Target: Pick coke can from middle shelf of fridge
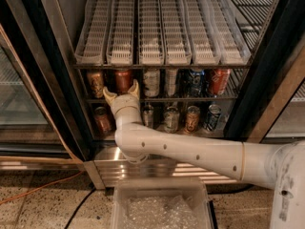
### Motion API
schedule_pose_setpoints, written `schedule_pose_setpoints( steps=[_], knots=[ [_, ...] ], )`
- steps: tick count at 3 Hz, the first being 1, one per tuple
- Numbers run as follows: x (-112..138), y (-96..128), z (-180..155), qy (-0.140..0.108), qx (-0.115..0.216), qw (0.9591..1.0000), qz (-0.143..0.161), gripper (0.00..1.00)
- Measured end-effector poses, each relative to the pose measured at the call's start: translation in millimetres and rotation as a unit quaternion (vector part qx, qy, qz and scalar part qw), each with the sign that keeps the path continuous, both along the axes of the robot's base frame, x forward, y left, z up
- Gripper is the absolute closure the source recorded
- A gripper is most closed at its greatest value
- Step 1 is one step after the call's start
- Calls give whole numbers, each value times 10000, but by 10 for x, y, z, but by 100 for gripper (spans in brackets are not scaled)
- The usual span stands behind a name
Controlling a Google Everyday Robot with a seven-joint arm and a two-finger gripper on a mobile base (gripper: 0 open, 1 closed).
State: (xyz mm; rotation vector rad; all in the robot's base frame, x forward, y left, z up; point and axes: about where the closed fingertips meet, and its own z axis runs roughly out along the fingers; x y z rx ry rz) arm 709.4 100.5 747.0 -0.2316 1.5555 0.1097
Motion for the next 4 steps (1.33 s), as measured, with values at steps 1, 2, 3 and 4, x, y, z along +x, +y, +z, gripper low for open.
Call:
schedule_pose_setpoints(
  steps=[1,2,3,4],
  knots=[
    [294,-33,14,35,71,10000,-39,30],
    [416,-52,-35,42,30,9999,-162,29],
    [437,-47,-42,44,22,9998,-173,28],
    [441,-48,-44,44,21,9998,-176,46]
  ],
)
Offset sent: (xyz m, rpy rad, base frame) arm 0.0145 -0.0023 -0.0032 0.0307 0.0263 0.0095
